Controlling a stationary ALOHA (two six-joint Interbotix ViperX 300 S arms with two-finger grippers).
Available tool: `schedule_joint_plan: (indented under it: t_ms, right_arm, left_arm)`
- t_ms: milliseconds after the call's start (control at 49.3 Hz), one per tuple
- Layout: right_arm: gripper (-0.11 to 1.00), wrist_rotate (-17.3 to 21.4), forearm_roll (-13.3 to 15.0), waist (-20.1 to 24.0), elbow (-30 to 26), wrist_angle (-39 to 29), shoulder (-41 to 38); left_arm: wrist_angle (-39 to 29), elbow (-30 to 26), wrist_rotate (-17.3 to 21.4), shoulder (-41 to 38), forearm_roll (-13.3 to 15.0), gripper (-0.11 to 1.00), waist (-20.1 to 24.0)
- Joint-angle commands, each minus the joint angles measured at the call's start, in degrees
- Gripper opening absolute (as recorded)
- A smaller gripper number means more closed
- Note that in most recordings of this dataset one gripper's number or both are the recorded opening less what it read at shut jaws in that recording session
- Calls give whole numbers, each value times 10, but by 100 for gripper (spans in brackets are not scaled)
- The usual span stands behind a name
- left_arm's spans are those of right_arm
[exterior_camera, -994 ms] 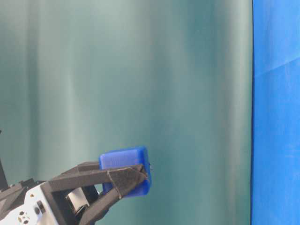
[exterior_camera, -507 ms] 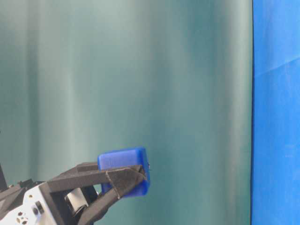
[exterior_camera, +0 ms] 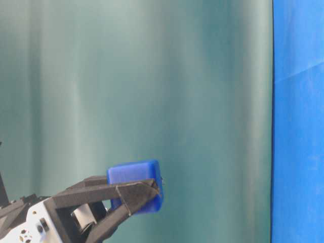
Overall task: Handover the blue block to the right arm after grasping it with the left arm, then place it in the designated position.
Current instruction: 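Lift the blue cube with the left gripper and raise it up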
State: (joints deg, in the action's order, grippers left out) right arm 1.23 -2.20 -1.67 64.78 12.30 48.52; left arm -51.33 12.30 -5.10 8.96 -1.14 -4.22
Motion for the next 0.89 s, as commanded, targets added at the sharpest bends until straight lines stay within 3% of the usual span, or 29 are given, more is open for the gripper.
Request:
schedule_joint_plan:
  t_ms: [0,162,649,872]
  right_arm:
    - [98,0,-2,-1,-15,4,-1]
    - [98,0,-2,-1,-14,3,0]
    - [98,-1,0,-1,-15,6,-1]
    - [98,-1,0,-1,-15,9,-1]
  left_arm:
    - [12,-4,-1,43,-3,46,-2]
    - [76,25,-1,66,-4,46,-2]
    - [425,212,16,185,-4,46,4]
    - [544,266,37,205,-4,46,11]
